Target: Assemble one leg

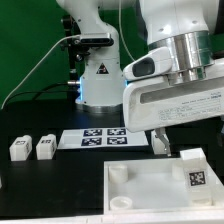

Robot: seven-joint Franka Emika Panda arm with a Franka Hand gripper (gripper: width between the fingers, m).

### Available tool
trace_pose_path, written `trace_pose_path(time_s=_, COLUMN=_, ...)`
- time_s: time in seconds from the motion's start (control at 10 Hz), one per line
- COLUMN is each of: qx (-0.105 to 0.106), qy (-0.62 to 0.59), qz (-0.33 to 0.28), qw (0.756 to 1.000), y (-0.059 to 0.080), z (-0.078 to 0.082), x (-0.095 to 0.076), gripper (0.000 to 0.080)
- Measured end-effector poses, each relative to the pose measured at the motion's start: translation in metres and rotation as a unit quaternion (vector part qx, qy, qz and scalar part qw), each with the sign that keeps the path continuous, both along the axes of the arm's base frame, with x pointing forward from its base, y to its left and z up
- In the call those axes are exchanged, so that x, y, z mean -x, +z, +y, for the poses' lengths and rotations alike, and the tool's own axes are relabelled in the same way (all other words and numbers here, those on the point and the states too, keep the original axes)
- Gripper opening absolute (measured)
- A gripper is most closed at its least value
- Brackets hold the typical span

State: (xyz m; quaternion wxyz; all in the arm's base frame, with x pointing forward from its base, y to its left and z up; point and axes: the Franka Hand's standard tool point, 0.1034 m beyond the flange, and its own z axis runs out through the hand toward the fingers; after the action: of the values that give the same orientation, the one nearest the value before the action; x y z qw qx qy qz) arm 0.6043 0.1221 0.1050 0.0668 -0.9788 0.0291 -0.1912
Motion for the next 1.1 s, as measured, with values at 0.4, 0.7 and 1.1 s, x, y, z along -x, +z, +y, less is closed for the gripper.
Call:
trace_pose_path(time_s=0.4, qx=-0.012, qy=0.016, qz=0.095, qw=0.995, y=-0.023, z=0.005, x=0.028, gripper=0.0649)
trace_pose_path(time_s=0.7, qx=-0.014, qy=0.025, qz=0.140, qw=0.990, y=0.011, z=-0.005, x=0.006, gripper=0.0649)
trace_pose_path(time_s=1.1, qx=-0.012, qy=0.022, qz=0.157, qw=0.987, y=0.006, z=-0.016, x=-0.008, gripper=0.0649)
